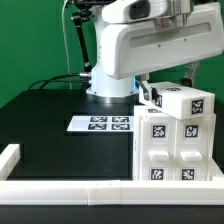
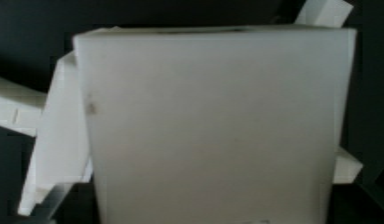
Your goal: Assemble cabinet
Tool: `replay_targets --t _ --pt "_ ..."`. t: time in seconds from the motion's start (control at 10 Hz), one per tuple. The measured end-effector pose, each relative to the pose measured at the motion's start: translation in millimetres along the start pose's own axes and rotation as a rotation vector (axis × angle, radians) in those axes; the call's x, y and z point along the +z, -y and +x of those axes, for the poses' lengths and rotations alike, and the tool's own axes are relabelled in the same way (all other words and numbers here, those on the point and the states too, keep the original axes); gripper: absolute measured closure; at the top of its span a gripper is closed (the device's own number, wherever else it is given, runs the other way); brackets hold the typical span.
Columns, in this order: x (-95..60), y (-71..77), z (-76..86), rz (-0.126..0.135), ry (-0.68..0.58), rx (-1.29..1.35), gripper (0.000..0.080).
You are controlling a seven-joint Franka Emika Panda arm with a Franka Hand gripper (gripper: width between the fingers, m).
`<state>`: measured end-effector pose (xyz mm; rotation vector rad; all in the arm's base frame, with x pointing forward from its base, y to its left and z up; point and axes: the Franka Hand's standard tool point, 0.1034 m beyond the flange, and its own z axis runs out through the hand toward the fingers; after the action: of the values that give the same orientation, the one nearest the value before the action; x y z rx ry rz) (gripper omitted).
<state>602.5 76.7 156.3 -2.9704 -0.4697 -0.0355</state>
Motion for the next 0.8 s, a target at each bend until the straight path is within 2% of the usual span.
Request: replay_targets --t 0.6,0.8 --pt "0.3 1.2 0.3 0.001 0.0 0.42 0.0233" --pt "1.7 2.8 -0.3 0.009 -0.03 0.651 0.0233"
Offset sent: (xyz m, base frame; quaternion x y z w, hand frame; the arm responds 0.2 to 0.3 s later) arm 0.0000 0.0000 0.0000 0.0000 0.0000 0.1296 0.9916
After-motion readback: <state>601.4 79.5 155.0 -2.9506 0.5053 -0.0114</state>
